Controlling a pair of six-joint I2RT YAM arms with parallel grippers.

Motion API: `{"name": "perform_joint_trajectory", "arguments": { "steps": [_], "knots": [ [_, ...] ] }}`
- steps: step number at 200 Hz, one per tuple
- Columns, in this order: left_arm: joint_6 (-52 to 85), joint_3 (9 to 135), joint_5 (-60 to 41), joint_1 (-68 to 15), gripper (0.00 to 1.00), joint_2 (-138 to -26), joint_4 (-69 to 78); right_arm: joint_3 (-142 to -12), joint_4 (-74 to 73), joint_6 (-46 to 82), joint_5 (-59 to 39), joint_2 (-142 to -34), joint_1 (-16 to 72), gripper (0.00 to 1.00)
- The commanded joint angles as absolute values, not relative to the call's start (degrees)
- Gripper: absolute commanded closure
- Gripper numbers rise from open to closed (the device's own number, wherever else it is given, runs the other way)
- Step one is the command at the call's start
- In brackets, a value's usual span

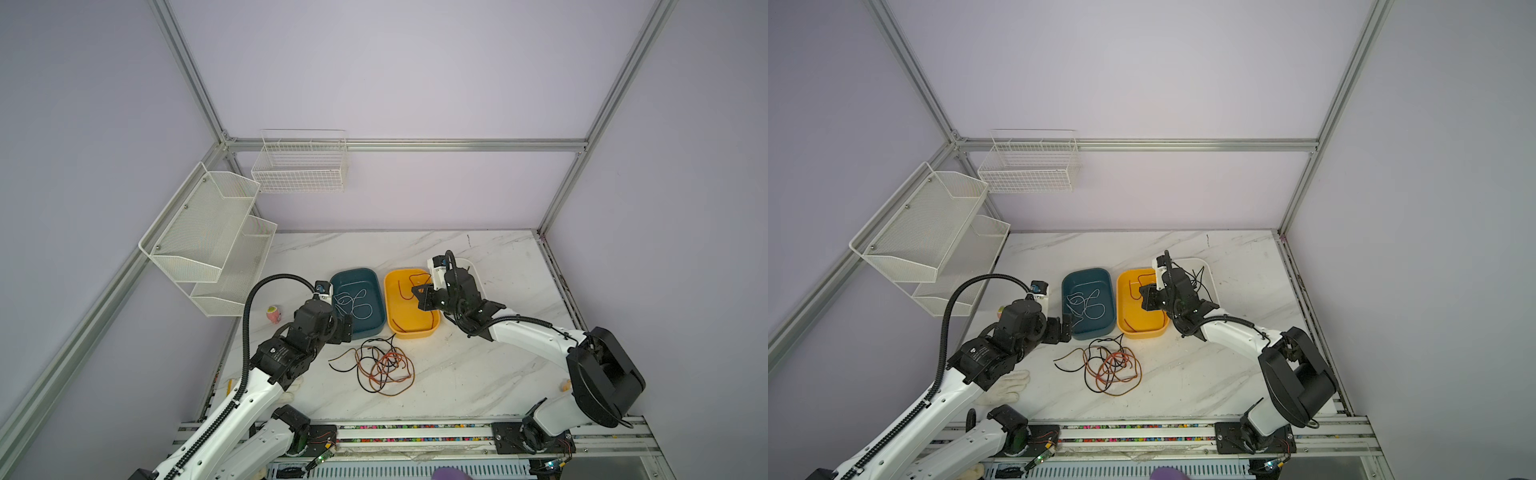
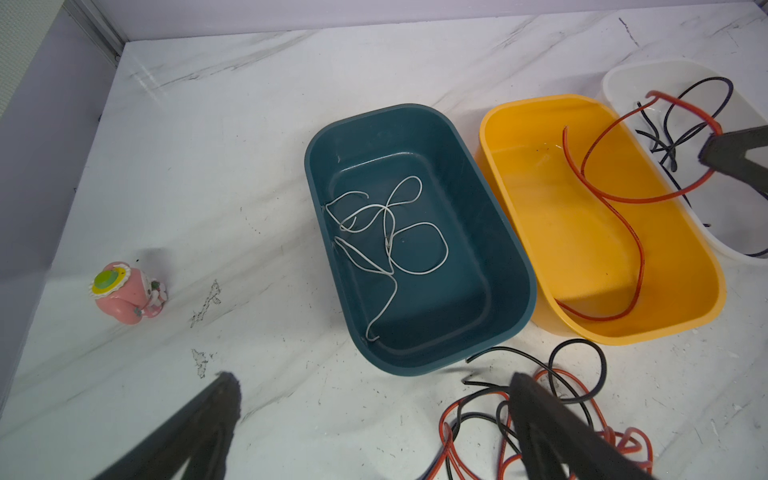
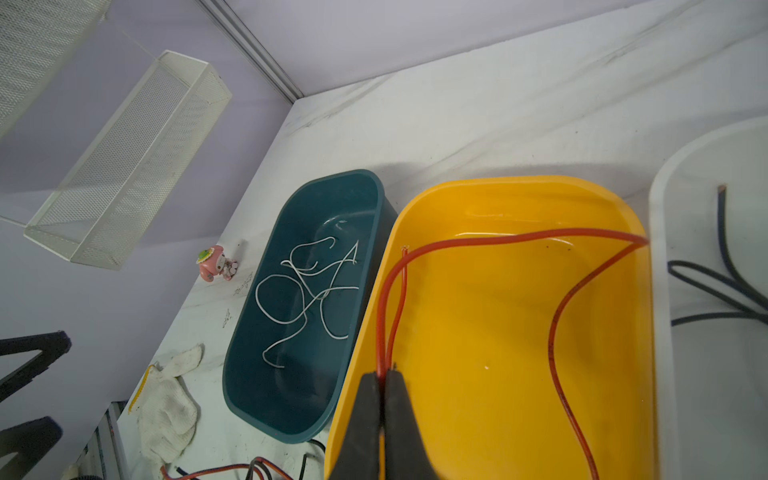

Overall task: Untangle the cables
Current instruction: 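Lower the red cable into the yellow tray and open the right gripper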

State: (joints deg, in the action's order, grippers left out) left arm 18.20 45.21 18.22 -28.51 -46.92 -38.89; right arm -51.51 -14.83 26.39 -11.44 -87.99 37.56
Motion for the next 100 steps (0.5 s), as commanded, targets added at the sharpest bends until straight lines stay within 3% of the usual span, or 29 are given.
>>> {"name": "perform_joint_trajectory", "arguments": {
  "steps": [1,100],
  "knots": [
    [17.2,47.6,17.8,-28.1,0.0,-46.6,-37.7,-51.0,-16.5,28.6,-12.3,-90.2,37.3,1.0],
    [17.3,47.5,17.5,-28.2,0.0,-46.9,-37.6,-53.7,-12.4,28.4,-12.5,-97.3,37.5,1.0]
  ]
}}
